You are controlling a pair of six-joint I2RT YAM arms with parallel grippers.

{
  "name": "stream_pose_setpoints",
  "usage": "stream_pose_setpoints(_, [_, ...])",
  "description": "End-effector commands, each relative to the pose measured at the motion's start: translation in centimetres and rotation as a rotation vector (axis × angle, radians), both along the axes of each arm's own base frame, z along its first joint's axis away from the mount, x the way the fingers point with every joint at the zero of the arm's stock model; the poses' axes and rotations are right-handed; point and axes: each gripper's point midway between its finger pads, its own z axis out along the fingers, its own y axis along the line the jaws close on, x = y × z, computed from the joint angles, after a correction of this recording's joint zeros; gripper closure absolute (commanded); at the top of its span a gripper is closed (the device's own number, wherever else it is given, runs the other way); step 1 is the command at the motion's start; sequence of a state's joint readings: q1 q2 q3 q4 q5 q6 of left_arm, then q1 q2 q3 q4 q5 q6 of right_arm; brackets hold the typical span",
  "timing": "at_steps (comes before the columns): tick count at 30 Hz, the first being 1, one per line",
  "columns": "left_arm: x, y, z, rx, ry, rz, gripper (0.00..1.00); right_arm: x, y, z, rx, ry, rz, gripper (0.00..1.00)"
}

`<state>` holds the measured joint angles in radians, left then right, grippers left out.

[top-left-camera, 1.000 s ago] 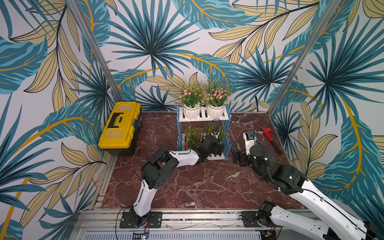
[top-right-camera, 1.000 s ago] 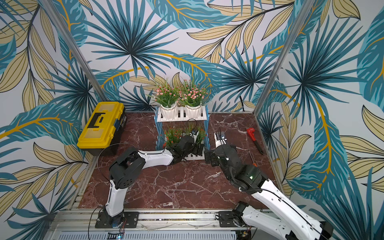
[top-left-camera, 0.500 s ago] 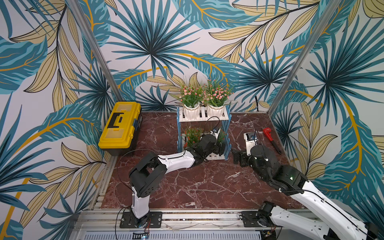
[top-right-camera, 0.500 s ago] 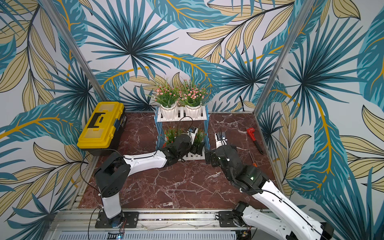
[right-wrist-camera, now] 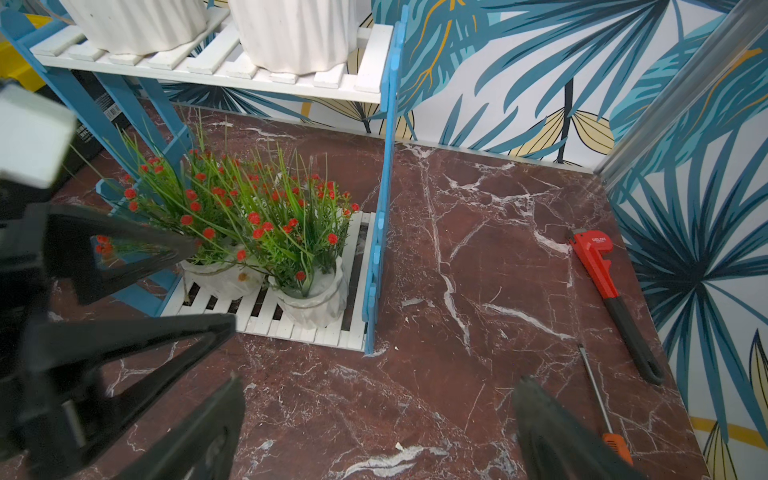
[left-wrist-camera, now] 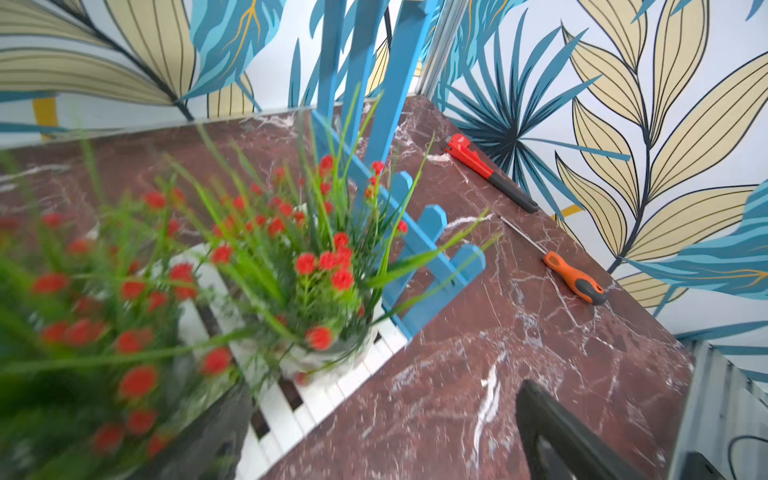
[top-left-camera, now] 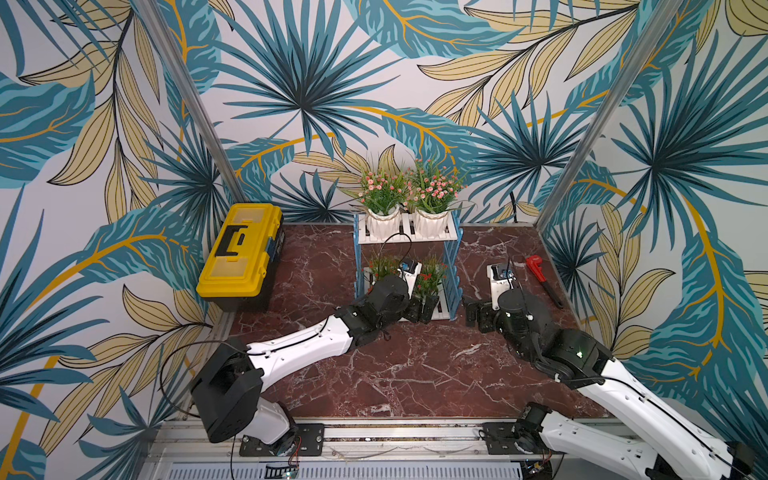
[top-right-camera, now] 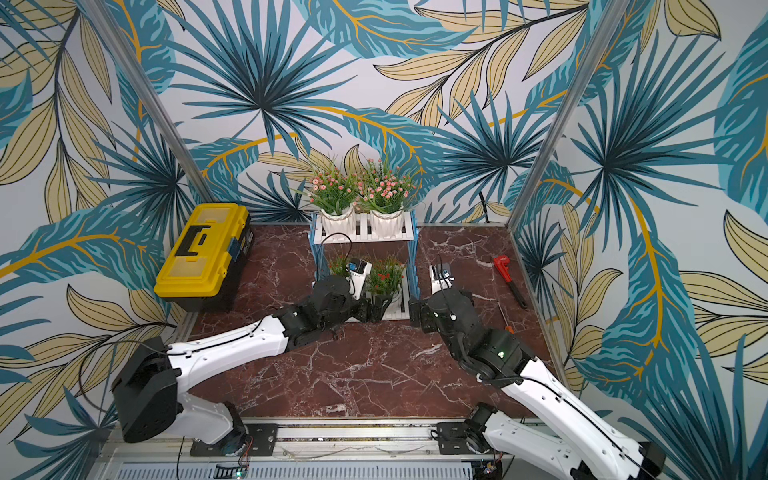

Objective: Place the baby's breath potted plants on the rack by color
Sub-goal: Place the baby's breath potted plant on the rack, then reset both arms

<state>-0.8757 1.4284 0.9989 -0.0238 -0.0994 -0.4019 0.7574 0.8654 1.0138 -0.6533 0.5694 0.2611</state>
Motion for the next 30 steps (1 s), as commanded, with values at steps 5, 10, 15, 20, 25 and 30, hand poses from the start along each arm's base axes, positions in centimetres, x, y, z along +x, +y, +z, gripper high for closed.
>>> stream_pose_setpoints(5, [-1.9, 8.3, 0.5, 0.105, 0.09, 0.205, 0.0, 1.6, 1.2, -0.2, 0.051, 0.003, -0.048, 0.01])
stream_pose_setpoints(10, [-0.5, 15.7, 3.4, 0.139, 0.044, 0.408, 0.01, 4.0, 1.3, 2.0, 0.076, -0.053, -0.066, 0.0])
stream_pose_setpoints(15, [2.1, 23.9, 6.1, 0.189, -0.074, 0.637, 0.0, 7.9, -2.8, 0.8, 0.099, -0.001, -0.198, 0.01])
stream_pose_setpoints(20, [5.7, 29.2, 4.2, 0.166, -0.149, 0.708, 0.01, 11.6, -6.5, -0.8, 0.108, -0.132, -0.255, 0.0])
stream_pose_setpoints(25, [8.0, 31.0, -1.5, 0.343, -0.097, 0.709, 0.01, 12.4, -10.5, -5.7, -0.009, -0.149, -0.388, 0.01])
stream_pose_setpoints(30, [8.5, 33.3, -3.6, 0.392, -0.185, 0.774, 0.0, 11.5, -12.9, -9.3, -0.103, -0.217, -0.423, 0.01])
